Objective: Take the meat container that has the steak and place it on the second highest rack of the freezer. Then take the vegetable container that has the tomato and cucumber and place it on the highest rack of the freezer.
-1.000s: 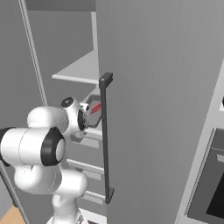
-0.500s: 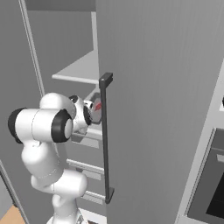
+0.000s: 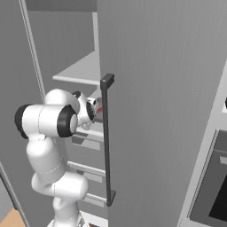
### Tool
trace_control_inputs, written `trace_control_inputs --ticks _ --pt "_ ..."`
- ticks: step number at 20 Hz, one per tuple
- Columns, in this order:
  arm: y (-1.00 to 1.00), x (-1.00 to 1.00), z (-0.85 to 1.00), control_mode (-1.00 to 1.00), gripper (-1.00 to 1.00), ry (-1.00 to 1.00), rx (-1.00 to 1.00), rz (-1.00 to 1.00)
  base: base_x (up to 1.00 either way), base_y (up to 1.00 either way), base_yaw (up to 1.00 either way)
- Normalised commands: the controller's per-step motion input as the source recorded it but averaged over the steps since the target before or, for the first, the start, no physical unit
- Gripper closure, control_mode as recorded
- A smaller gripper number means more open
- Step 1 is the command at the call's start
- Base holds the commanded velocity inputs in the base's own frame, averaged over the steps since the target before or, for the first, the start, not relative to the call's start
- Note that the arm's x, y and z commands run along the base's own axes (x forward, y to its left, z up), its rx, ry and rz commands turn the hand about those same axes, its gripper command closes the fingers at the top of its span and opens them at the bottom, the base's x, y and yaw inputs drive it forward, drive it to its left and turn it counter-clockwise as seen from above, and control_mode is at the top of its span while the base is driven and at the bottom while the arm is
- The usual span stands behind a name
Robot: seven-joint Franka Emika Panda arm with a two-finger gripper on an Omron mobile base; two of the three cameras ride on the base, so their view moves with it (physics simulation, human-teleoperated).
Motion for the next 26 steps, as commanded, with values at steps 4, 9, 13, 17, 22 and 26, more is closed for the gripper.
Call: trace_control_inputs --ticks 4,9,13,17,22,26 --pt "0.0 0.15 -0.06 -1.0 1.0 -0.03 0.0 -0.02 0.0 0.0 0.0" --pt "0.0 0.01 0.0 -1.0 -1.0 0.0 0.0 0.0 0.0 0.0 0.0" --pt "0.0 0.0 0.0 -1.0 -1.0 0.0 0.0 0.0 0.0 0.0 0.0" --pt "0.0 -0.21 0.08 -1.0 -1.0 -0.04 0.0 -0.01 0.0 0.0 0.0" --pt "-0.01 -0.68 0.33 -1.0 -1.0 -0.01 0.0 -0.11 0.0 0.0 0.0" --pt "-0.06 -0.67 0.35 -1.0 -1.0 0.0 0.01 -0.17 0.0 0.0 0.0"
